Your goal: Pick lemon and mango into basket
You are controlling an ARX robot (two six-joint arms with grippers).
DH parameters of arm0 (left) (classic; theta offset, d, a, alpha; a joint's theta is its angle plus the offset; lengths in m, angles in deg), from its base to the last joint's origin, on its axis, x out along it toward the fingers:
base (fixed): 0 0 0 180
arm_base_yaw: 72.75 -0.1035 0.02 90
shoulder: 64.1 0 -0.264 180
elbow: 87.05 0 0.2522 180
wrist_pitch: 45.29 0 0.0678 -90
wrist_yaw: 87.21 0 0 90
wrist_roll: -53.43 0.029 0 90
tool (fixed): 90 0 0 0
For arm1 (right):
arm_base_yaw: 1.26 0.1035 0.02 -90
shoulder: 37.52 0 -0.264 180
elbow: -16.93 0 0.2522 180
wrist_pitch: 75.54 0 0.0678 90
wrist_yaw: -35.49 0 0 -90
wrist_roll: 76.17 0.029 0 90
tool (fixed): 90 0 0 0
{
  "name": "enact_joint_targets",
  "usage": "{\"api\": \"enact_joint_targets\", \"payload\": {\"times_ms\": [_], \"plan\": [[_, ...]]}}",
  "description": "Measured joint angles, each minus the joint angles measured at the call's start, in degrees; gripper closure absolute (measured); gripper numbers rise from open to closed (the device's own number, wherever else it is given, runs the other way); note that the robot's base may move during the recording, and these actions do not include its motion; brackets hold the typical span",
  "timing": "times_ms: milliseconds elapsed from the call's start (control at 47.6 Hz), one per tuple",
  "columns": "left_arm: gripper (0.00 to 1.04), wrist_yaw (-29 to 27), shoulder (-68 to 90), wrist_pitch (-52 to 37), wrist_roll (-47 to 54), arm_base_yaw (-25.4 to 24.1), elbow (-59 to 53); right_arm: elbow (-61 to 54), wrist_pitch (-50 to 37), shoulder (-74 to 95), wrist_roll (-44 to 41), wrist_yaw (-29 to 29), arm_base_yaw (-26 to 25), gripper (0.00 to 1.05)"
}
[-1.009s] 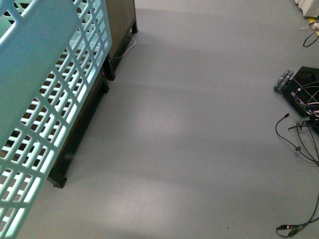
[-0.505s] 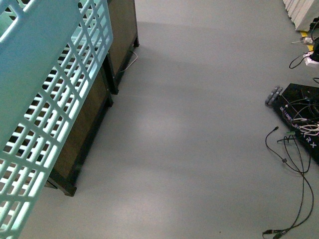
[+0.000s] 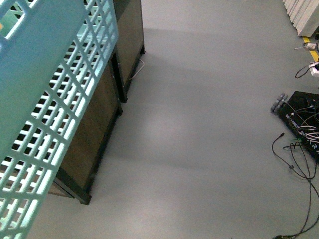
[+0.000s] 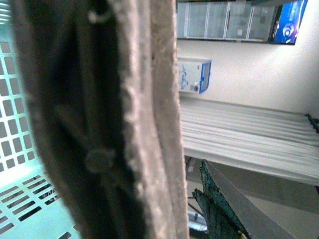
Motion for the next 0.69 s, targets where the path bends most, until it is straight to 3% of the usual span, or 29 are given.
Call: {"api": "enact_joint_targets", "payload": {"times_ms": [694], "plan": [[0.77, -0.13, -0.11, 0.02, 0.7, -0.09, 0.0, 0.0, 0.02, -0.04, 0.0, 0.2, 0.0, 0.09]]}}
